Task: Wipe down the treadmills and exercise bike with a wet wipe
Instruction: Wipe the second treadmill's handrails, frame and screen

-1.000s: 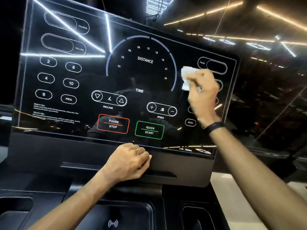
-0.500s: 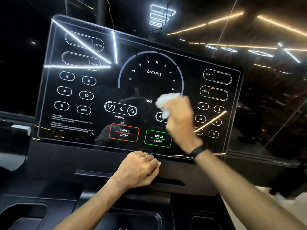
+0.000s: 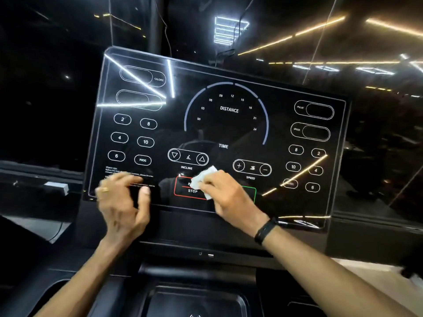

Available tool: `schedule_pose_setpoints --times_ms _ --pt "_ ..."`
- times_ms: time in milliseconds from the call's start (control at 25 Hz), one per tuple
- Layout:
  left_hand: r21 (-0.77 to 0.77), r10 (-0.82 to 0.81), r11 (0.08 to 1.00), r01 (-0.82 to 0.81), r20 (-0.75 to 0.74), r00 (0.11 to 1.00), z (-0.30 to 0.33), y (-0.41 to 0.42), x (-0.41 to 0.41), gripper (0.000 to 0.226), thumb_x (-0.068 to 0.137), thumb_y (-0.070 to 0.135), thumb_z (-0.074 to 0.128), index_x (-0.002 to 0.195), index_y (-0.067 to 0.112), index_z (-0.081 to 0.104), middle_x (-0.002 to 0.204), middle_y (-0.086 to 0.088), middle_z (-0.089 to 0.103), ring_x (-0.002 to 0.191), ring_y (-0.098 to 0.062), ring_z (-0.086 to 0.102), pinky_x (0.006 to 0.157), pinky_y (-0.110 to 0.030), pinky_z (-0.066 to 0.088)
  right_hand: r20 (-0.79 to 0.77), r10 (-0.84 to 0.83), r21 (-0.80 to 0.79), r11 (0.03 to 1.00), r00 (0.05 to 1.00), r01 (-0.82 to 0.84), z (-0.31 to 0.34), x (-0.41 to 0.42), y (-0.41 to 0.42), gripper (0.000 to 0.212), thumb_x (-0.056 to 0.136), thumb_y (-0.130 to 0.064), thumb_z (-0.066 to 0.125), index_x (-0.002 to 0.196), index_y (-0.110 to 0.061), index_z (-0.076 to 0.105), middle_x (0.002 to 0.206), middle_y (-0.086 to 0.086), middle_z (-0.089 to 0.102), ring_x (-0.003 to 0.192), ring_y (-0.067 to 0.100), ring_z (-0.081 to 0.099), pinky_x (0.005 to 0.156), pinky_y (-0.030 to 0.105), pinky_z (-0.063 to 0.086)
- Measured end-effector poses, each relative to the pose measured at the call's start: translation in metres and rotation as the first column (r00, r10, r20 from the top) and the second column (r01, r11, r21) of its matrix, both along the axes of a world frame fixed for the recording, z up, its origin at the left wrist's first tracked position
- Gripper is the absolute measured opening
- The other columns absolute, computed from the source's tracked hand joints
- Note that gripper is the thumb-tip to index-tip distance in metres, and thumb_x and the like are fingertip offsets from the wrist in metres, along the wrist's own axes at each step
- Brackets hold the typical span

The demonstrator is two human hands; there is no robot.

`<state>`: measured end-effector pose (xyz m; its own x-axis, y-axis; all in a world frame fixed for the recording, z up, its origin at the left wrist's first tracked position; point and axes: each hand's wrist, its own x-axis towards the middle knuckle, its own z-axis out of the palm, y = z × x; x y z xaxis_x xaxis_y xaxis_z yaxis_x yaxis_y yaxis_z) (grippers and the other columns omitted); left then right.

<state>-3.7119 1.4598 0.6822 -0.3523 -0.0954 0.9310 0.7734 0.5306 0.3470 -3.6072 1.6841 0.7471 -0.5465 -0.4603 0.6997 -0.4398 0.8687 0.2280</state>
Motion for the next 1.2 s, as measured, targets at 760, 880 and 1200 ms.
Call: schedule_pose_setpoints --times_ms 760,880,1200 --pt "0.155 0.039 0.973 -0.168 0.612 0.79 0.005 -0.052 -0.033 0.059 0.099 0.05 0.015 0.106 0.006 0.054 0.086 -0.032 0.064 0.083 -0.052 0.06 0.071 -0.047 0.034 -0.098 -0.103 -0.211 0.974 0.99 0.081 0.027 -0.044 -0.041 0.036 0.086 0.018 0.047 0.103 -0.003 0.07 0.106 0.008 0.065 0.101 0.018 0.055 0.089 0.036 0.047" --pt "0.146 0.026 0.978 -0.146 0.613 0.789 0.004 -0.052 -0.035 0.062 0.098 0.054 0.013 0.105 0.007 0.053 0.082 -0.027 0.065 0.081 -0.049 0.061 0.071 -0.048 0.038 0.019 0.051 0.087 0.995 0.999 -0.052 0.019 -0.041 -0.037 0.042 0.086 0.017 0.043 0.109 -0.003 0.071 0.109 0.009 0.067 0.095 0.023 0.056 0.089 0.032 0.049" --pt "0.162 -0.034 0.983 -0.088 0.628 0.778 0.004 -0.055 -0.035 0.057 0.097 0.052 0.013 0.103 0.01 0.052 0.071 -0.011 0.057 0.079 -0.045 0.059 0.07 -0.041 0.032 0.005 0.049 -0.025 0.998 0.999 -0.049 0.016 -0.053 -0.072 0.038 0.089 0.017 0.044 0.11 -0.003 0.069 0.109 0.008 0.065 0.094 0.011 0.055 0.082 0.033 0.048"
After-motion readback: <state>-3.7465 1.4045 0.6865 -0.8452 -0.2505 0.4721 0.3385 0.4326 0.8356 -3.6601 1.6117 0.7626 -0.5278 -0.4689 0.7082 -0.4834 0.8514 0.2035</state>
